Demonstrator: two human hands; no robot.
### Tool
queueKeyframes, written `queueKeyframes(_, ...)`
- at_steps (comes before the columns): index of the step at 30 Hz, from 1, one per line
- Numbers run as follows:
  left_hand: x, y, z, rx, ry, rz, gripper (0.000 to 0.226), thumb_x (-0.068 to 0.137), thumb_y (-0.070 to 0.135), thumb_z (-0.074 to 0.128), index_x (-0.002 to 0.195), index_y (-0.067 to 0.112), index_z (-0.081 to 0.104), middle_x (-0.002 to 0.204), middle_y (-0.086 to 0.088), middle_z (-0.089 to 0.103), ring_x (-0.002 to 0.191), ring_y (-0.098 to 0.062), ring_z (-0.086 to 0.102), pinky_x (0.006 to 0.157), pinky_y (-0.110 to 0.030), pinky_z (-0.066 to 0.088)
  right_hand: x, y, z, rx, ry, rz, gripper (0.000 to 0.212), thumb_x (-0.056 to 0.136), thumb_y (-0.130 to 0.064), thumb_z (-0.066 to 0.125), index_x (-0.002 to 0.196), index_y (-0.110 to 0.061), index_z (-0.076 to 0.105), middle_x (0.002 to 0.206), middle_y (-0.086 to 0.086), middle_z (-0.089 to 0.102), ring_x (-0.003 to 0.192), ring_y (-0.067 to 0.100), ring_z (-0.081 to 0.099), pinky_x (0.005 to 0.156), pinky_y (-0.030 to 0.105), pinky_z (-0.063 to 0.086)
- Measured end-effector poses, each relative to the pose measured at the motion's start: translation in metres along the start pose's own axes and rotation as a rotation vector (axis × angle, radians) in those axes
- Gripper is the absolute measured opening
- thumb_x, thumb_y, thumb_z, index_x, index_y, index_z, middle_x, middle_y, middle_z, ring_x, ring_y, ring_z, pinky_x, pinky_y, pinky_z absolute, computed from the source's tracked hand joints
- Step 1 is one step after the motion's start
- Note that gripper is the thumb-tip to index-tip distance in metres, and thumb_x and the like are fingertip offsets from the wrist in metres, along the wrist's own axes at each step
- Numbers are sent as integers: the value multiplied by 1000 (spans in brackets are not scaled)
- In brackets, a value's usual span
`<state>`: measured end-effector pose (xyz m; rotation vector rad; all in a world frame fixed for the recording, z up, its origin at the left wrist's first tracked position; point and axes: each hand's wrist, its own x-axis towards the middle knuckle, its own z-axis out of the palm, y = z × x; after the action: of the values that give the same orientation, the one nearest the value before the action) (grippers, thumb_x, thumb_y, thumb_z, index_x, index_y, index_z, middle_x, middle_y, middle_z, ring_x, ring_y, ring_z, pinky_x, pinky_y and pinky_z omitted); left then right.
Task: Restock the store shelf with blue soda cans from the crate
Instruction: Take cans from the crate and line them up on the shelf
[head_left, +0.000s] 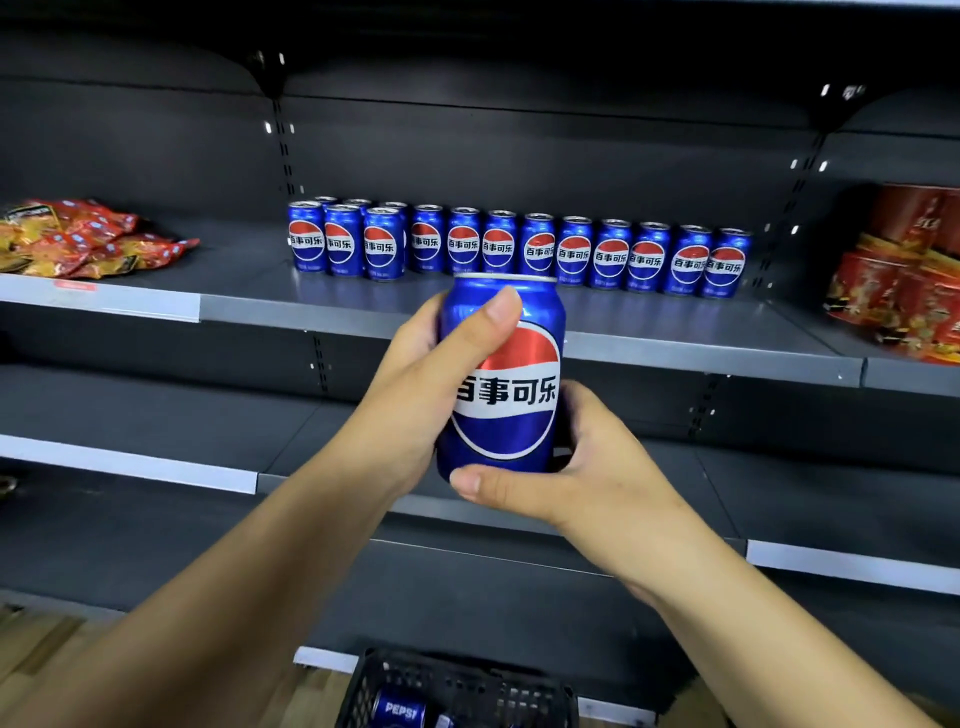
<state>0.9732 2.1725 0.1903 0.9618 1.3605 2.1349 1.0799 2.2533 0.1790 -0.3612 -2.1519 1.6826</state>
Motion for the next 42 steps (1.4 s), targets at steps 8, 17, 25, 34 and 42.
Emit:
queueKeyframes(8, 17, -19, -29, 115, 14, 28, 51, 73, 67, 60, 99, 25, 69, 104, 0, 72, 101, -14, 66, 89, -33, 51, 30, 24, 5, -50, 66, 6, 63, 54, -9, 89, 105, -18, 54, 95, -7, 70, 85, 5, 67, 75, 21, 54)
queueKeyframes(17, 83, -39, -111, 417, 137, 50, 22, 98, 28, 45, 84, 30, 62, 82, 12, 66, 77, 4, 60, 78, -12, 45, 120, 47, 46, -23, 269, -17, 66, 56, -9, 88, 112, -14, 53, 102, -5, 69, 92, 7, 66, 76, 17, 53)
queueKeyframes(25, 183, -58, -210, 628, 36, 123, 31, 91, 8, 55, 74, 33, 61, 76, 13, 65, 83, -15, 63, 86, -31, 50, 260, 47, 88, -272, 462, -49, 69, 56, -21, 90, 112, -14, 49, 103, -7, 63, 97, 11, 61, 78, 17, 46)
queueKeyframes(34, 270, -68, -273, 804, -191, -98, 25, 92, 15, 49, 71, 25, 58, 68, 3, 65, 77, -18, 63, 54, -23, 42, 358, 54, 119, -440, 462, 54, 67, 59, -23, 89, 108, -11, 44, 95, -10, 54, 88, 6, 52, 57, -3, 38)
queueKeyframes(42, 312, -79, -283, 765, -298, -200, 28, 91, 8, 47, 71, 22, 61, 69, 5, 61, 73, -13, 57, 61, -24, 45, 390, 68, 117, -498, 506, 154, 66, 59, -25, 89, 106, -14, 43, 99, -9, 53, 90, 5, 51, 64, 10, 37)
